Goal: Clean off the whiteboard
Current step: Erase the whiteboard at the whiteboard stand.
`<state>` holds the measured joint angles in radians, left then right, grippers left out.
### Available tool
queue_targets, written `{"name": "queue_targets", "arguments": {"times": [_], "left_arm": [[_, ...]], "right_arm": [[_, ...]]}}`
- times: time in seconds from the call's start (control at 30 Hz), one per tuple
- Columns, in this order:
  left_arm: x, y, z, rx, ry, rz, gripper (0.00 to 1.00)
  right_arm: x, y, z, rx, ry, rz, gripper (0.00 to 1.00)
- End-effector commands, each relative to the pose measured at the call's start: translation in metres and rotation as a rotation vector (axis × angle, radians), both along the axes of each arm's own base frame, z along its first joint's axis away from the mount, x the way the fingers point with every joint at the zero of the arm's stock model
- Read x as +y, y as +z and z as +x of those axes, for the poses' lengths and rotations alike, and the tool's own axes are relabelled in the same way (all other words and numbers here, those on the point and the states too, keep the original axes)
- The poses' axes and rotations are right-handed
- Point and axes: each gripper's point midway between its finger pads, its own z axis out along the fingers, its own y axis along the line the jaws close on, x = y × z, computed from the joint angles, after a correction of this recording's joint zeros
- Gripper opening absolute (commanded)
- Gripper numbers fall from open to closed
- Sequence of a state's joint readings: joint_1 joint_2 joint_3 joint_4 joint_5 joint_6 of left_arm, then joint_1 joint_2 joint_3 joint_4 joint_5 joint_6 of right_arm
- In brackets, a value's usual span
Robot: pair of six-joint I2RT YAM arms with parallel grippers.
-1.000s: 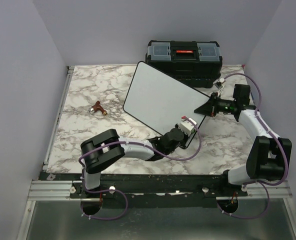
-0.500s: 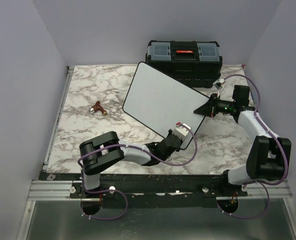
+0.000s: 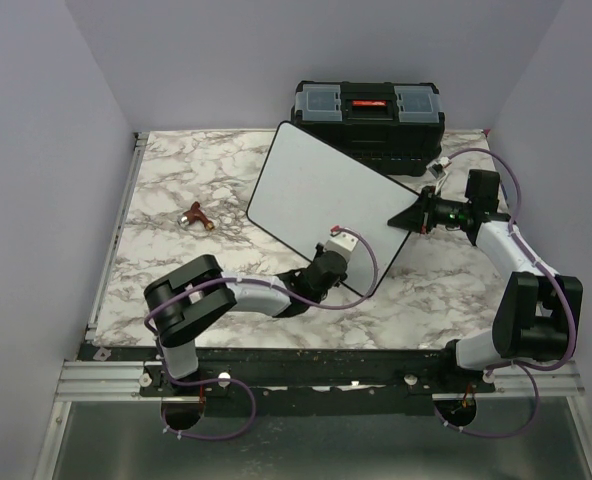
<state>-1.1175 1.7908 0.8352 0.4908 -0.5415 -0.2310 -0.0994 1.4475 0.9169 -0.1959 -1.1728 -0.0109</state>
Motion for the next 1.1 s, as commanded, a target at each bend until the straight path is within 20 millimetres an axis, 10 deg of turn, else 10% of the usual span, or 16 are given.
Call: {"name": "queue_targets", "arguments": {"times": [0.0, 0.27, 0.77, 1.07], "left_arm": [[0.033, 0.023, 0.045, -0.059, 0.135, 0.016, 0.00], [0.011, 0.045, 0.053, -0.076, 0.090, -0.118, 0.00], [-0.119, 0.091, -0.036, -0.063, -0.364, -0.284, 0.00], [-0.069, 0.051, -0.013, 0.046, -0.222, -0.220, 0.00]], "right_arm": [[0.021, 0.023, -0.041, 0.099, 0.164, 0.167, 0.01], [0.021, 0.024, -0.042, 0.092, 0.166, 0.164, 0.01], [0.021, 0.025, -0.043, 0.086, 0.171, 0.161, 0.01], [0.021, 0.026, -0.043, 0.081, 0.169, 0.158, 0.01]]}}
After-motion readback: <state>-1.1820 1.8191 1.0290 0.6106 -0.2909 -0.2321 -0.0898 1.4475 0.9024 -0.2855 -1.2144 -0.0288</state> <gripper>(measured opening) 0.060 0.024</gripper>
